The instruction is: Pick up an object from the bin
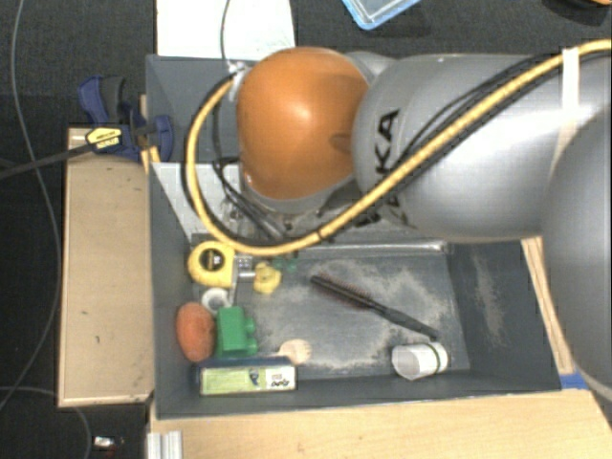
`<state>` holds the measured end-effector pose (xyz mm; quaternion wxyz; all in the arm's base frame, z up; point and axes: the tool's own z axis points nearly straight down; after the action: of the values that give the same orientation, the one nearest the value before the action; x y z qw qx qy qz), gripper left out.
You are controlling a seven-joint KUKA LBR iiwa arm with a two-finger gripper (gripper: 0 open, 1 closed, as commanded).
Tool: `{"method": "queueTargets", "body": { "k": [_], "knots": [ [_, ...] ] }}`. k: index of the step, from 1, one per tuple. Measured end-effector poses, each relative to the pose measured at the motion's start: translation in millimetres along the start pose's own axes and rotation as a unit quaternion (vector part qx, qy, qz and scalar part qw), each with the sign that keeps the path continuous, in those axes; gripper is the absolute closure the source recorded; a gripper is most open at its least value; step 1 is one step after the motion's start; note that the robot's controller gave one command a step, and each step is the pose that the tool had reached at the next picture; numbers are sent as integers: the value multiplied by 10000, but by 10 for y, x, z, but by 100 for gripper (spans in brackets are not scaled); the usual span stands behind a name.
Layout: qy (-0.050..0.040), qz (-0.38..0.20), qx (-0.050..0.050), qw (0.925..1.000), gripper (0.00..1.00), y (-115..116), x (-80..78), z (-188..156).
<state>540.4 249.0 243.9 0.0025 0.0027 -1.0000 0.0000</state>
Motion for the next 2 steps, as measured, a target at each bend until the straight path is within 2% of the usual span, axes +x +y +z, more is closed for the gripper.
{"method": "queueTargets", "body": {
  "k": [1, 2],
  "knots": [
    [-40, 31, -9, 10000, 0, -19, -18, -51],
    [-48, -401, -9, 9992, 0, -760, 289, 441]
  ]
}}
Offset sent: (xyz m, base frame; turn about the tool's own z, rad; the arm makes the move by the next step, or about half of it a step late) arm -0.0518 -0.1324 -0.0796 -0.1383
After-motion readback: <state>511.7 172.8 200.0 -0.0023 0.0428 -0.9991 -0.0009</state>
